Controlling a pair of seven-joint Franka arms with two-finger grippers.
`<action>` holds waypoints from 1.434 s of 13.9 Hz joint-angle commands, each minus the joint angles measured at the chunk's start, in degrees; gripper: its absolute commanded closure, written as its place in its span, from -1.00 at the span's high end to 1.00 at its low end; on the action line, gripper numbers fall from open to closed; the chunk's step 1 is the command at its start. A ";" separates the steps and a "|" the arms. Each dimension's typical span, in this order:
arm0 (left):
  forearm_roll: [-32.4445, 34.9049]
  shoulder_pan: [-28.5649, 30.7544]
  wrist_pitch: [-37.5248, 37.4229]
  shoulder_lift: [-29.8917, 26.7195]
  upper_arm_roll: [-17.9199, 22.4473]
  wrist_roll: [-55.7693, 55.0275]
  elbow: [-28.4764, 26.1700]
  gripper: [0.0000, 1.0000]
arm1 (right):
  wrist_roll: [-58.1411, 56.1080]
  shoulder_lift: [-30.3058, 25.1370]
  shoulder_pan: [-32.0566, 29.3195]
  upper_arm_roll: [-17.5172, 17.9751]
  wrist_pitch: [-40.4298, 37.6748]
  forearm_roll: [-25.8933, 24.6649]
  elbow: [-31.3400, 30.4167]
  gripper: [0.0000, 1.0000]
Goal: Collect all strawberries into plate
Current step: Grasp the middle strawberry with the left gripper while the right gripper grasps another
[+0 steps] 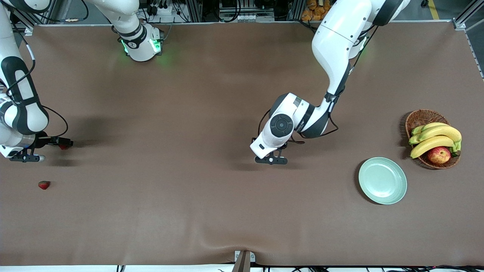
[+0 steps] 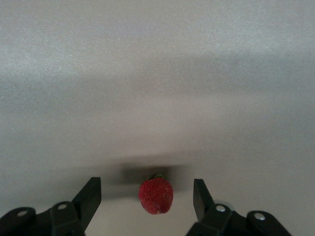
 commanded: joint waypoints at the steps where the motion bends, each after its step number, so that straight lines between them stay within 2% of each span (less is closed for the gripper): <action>1: 0.96 -1.42 1.58 0.28 0.20 -2.52 -0.44 0.61 | -0.42 0.85 -1.43 0.92 -0.43 -1.54 1.24 1.00; 5: 1.05 -1.43 1.58 0.46 0.11 -2.62 -0.79 0.42 | -0.42 1.11 -1.43 0.92 -0.35 -1.63 1.24 1.00; 7: 1.05 -1.43 1.58 0.29 0.11 -2.62 -1.22 0.26 | -0.42 1.20 -1.34 0.92 -0.17 -1.63 1.41 0.99; 9: 1.05 -1.43 1.58 0.28 0.11 -2.62 -1.31 -0.03 | -0.42 1.29 -1.34 0.92 -0.08 -1.63 1.59 0.97; 11: 1.05 -1.43 1.58 0.28 0.11 -2.62 -1.31 -0.28 | -0.42 1.55 -1.34 0.92 -0.08 -1.63 1.77 0.82; 14: 1.05 -1.34 1.58 0.20 0.11 -2.27 -1.49 -0.96 | -0.42 1.64 -1.34 0.92 -0.08 -1.63 1.94 0.67; 15: 1.05 -1.08 1.41 0.02 0.11 -1.83 -1.49 -1.00 | -0.42 1.64 -1.34 0.92 -0.08 -1.63 1.94 0.65; 18: 1.05 -0.20 0.53 -1.82 0.20 -2.09 -1.49 -1.00 | -0.51 1.64 -1.16 0.92 -0.26 -1.63 1.94 0.32; 19: 1.05 0.33 -1.30 -3.04 0.46 -2.09 -1.23 -1.00 | -0.51 1.64 -1.08 0.92 -0.26 -1.63 1.86 0.16; 20: 1.05 1.38 -3.15 -4.36 0.46 -1.74 -1.23 -1.00 | -0.51 1.64 -1.07 0.92 -0.26 -1.63 1.94 -0.15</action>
